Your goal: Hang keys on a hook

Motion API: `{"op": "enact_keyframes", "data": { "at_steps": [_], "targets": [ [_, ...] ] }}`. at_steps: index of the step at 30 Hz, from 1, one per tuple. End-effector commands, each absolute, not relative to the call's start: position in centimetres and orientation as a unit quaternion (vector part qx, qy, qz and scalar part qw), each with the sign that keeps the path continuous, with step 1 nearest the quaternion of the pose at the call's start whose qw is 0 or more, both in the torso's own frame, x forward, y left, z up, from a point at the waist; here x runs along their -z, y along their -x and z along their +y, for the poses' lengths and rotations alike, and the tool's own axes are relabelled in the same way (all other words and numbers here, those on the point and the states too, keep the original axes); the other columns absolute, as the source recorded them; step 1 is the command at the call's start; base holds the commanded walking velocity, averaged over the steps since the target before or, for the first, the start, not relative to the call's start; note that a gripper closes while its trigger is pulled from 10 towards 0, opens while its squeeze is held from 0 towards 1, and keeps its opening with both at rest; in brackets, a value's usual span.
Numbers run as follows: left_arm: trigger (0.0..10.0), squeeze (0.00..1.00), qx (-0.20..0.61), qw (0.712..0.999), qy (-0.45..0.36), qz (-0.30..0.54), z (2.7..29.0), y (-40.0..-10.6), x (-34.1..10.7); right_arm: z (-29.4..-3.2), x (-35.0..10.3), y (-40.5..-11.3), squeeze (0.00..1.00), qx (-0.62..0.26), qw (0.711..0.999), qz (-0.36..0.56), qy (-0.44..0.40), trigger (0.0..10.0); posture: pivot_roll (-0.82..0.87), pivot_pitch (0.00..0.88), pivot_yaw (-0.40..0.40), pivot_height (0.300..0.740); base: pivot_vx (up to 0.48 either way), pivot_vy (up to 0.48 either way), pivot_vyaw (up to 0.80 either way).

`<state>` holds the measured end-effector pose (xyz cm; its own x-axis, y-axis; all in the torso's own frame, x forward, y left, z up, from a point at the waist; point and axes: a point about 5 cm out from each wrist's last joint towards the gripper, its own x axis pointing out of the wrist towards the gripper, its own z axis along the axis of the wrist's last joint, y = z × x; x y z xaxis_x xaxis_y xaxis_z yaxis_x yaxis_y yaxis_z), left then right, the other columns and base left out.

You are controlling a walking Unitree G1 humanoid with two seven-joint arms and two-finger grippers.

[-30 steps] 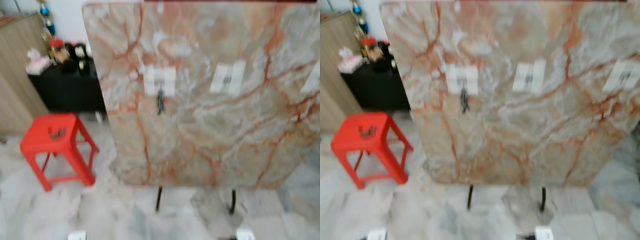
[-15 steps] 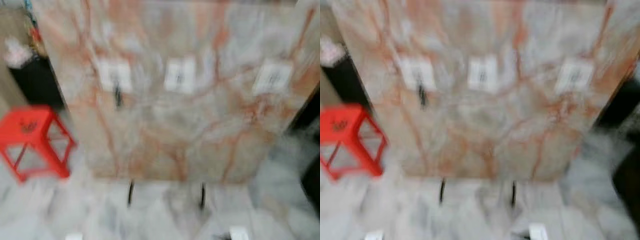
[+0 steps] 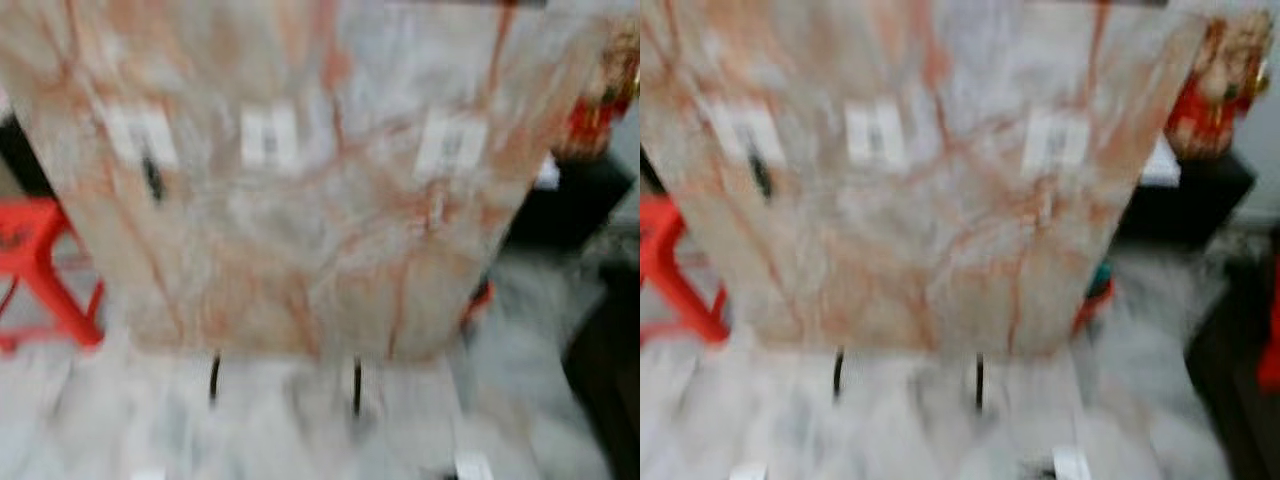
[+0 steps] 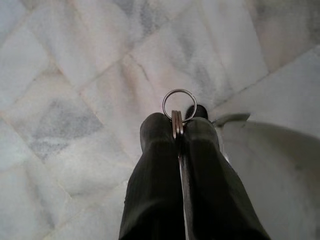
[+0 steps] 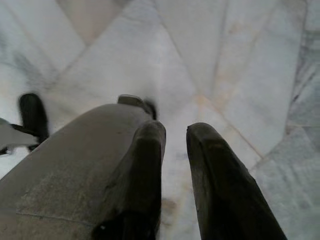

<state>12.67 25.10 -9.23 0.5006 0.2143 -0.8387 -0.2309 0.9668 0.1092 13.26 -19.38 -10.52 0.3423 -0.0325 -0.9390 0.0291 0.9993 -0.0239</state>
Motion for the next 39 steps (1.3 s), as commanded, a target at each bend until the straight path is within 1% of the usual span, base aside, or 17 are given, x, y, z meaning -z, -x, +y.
{"op": "enact_keyframes", "data": {
  "at_steps": [1, 14, 28, 30, 39],
  "targets": [
    [10.0, 0.00, -0.124, 0.866, 0.014, 0.484, 24.49, -12.59, 9.42, -20.21, 10.52, -12.89, 0.00, 0.025, 0.816, 0.577, 0.010, 10.0, -0.01, 0.000, -0.026, 0.740, 0.000, -0.439, 0.00],
    [10.0, 0.00, -0.124, 0.867, 0.016, 0.482, 24.40, -12.58, 9.43, -20.33, 10.52, -12.81, 0.00, 0.027, 0.816, 0.578, 0.009, 10.0, -0.02, 0.000, -0.036, 0.740, 0.000, -0.442, 0.00],
    [10.0, 0.00, -0.122, 0.871, 0.011, 0.476, 24.72, -12.75, 9.26, -20.26, 10.55, -12.77, 0.00, 0.025, 0.815, 0.579, 0.010, 10.0, -0.01, 0.000, -0.028, 0.740, 0.000, -0.442, 0.00],
    [10.0, 0.00, -0.123, 0.871, 0.011, 0.476, 24.73, -12.74, 9.26, -20.24, 10.55, -12.78, 0.00, 0.025, 0.815, 0.579, 0.010, 10.0, -0.02, 0.000, -0.027, 0.740, 0.000, -0.259, 0.00],
    [10.0, 0.00, -0.123, 0.868, 0.011, 0.481, 24.71, -12.64, 9.33, -20.25, 10.55, -12.75, 0.00, 0.026, 0.815, 0.578, 0.010, 10.0, -0.02, 0.000, -0.027, 0.740, 0.000, 0.000, 0.00]
  ]
}}
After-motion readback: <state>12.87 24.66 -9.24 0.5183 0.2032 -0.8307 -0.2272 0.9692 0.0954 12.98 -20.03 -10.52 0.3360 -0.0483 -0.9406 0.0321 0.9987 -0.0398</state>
